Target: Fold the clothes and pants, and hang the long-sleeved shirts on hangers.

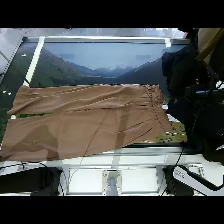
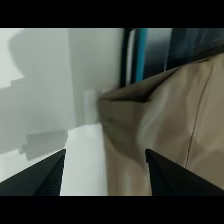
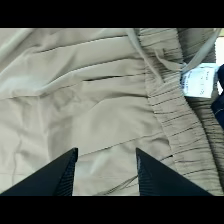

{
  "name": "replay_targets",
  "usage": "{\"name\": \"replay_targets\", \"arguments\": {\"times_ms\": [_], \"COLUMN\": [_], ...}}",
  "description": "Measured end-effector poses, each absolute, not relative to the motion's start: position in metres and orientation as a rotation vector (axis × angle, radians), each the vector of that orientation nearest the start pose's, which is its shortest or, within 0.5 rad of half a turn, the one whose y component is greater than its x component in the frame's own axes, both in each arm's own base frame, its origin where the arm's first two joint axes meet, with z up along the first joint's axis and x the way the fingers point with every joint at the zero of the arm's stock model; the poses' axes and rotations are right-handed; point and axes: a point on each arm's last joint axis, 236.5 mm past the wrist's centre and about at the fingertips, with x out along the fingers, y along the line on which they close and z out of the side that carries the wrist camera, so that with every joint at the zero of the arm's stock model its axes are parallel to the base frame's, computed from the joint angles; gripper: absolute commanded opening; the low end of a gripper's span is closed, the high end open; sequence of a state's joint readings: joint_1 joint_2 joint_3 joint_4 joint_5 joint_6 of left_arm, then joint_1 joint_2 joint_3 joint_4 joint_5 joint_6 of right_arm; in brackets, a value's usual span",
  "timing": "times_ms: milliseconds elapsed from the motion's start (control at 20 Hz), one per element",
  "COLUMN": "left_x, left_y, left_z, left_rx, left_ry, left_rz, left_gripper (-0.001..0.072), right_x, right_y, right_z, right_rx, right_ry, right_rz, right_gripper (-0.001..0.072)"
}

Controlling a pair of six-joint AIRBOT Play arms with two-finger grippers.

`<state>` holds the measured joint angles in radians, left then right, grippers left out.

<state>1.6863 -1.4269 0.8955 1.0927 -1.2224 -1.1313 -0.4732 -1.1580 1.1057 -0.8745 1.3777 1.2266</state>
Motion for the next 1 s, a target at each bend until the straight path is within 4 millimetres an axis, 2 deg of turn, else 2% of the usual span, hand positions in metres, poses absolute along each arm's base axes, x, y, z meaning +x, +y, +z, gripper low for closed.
{"name": "replay_targets", "arguments": {"times_ms": [100,200,250,300,350,400,450,600,800,1000], "left_x": [0.076,0.085,0.089,0.094,0.098,0.102,0.105,0.111,0.121,0.150], "left_y": [0.299,0.301,0.301,0.301,0.300,0.299,0.297,0.295,0.301,0.303], "left_z": [-0.098,-0.100,-0.101,-0.101,-0.101,-0.101,-0.100,-0.090,-0.062,-0.034], "left_rx": [-1.323,-1.301,-1.292,-1.286,-1.279,-1.275,-1.273,-1.263,-1.233,-1.198], "left_ry": [0.943,0.942,0.944,0.946,0.949,0.955,0.958,0.963,0.923,0.843], "left_rz": [0.742,0.728,0.718,0.707,0.697,0.688,0.675,0.643,0.615,0.558], "left_gripper": [0.0535,0.0464,0.0464,0.0389,0.0205,0.0057,0.0009,0.0008,0.0008,0.0008], "right_x": [0.351,0.351,0.351,0.351,0.350,0.350,0.349,0.345,0.339,0.329], "right_y": [-0.012,-0.011,-0.011,-0.011,-0.011,-0.011,-0.010,-0.008,-0.016,-0.033], "right_z": [0.075,0.075,0.075,0.075,0.075,0.075,0.075,0.075,0.081,0.074], "right_rx": [0.599,0.605,0.606,0.607,0.608,0.609,0.610,0.611,0.546,0.478], "right_ry": [1.122,1.125,1.125,1.125,1.127,1.129,1.132,1.149,1.177,1.218], "right_rz": [0.276,0.274,0.274,0.274,0.275,0.275,0.278,0.289,0.273,0.215], "right_gripper": [0.0410,0.0410,0.0410,0.0410,0.0410,0.0410,0.0410,0.0410,0.0409,0.0409]}}
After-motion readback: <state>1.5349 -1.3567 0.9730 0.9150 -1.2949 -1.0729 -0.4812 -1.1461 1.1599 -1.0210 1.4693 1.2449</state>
